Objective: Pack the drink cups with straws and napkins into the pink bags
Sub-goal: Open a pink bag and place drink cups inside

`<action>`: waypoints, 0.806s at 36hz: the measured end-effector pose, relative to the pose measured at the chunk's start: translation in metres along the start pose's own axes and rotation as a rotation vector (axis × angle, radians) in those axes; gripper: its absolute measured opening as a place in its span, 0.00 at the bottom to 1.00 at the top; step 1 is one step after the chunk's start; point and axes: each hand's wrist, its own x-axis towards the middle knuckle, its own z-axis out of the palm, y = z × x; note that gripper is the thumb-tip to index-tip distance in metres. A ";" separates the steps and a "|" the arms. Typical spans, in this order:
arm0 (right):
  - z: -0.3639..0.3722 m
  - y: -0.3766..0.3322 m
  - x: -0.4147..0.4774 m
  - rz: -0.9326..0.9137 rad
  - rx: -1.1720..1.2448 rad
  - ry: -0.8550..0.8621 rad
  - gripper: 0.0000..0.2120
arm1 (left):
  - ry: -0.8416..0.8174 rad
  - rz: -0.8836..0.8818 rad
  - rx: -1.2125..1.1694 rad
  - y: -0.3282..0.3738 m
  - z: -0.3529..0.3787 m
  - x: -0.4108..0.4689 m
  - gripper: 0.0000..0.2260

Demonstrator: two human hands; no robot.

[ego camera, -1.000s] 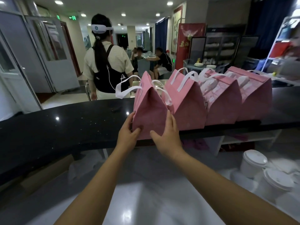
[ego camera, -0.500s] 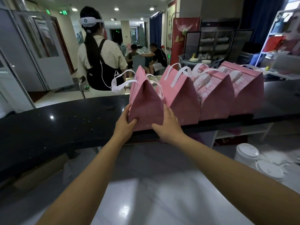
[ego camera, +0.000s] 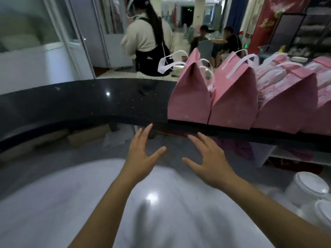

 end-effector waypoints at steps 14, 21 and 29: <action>0.079 -0.102 -0.080 -0.620 0.222 -0.499 0.30 | 0.582 -0.663 0.279 0.014 -0.065 -0.316 0.32; 0.115 -0.198 -0.163 -0.912 0.325 -0.703 0.31 | 0.900 -0.925 0.397 0.069 -0.098 -0.462 0.31; 0.135 -0.296 -0.263 -1.115 0.383 -0.810 0.30 | 1.186 -0.968 0.593 0.093 -0.162 -0.601 0.30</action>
